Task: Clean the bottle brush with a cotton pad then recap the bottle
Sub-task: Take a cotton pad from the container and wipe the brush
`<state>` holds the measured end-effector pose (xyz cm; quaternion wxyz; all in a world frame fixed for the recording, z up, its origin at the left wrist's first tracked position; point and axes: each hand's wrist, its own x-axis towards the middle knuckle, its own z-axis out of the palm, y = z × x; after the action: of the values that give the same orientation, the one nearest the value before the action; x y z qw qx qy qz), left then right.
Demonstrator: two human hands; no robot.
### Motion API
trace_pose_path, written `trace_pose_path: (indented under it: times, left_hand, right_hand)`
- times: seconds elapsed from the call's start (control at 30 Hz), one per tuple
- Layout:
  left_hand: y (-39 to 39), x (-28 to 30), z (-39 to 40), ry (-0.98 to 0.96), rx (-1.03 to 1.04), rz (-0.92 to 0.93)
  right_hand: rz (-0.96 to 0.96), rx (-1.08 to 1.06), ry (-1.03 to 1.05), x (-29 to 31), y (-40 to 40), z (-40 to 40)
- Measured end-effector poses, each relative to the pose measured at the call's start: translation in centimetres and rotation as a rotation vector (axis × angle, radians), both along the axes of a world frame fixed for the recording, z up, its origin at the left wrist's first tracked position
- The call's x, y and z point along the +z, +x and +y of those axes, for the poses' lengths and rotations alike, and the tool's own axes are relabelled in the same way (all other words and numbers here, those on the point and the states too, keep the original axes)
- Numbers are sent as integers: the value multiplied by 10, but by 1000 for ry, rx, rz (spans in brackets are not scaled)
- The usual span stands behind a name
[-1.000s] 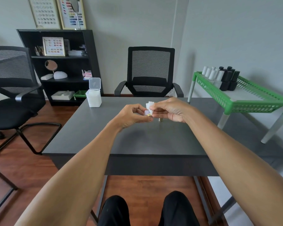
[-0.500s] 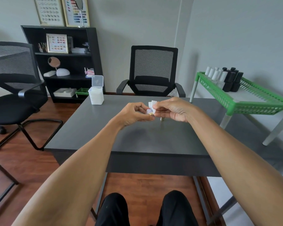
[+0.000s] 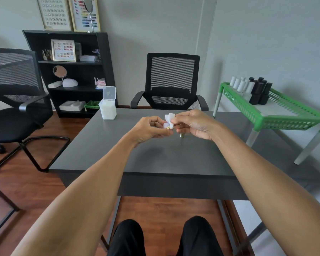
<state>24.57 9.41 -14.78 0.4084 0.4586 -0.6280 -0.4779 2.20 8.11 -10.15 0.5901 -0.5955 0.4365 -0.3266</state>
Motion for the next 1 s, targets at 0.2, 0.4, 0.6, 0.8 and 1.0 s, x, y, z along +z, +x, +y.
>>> trace_pose_path:
  times: [0.2,0.4,0.6,0.8,1.0]
  left_hand:
    - [2,-2,-4,9,10,-41]
    - [-1,-4,-5,-72,30,-134]
    - [-2,-7,-6,-45,20,-129]
    - [8,-5,1,98,-117,34]
    - [5,-14,3,156,-174,26]
  right_hand:
    - [297,27,-402,-3,1,1]
    - [542,-1,-553,3,8,3]
    - [609,-22,-615,2,11,4]
    - [542,114,-574,9,4,5]
    - [715,118,-538,10,8,1]
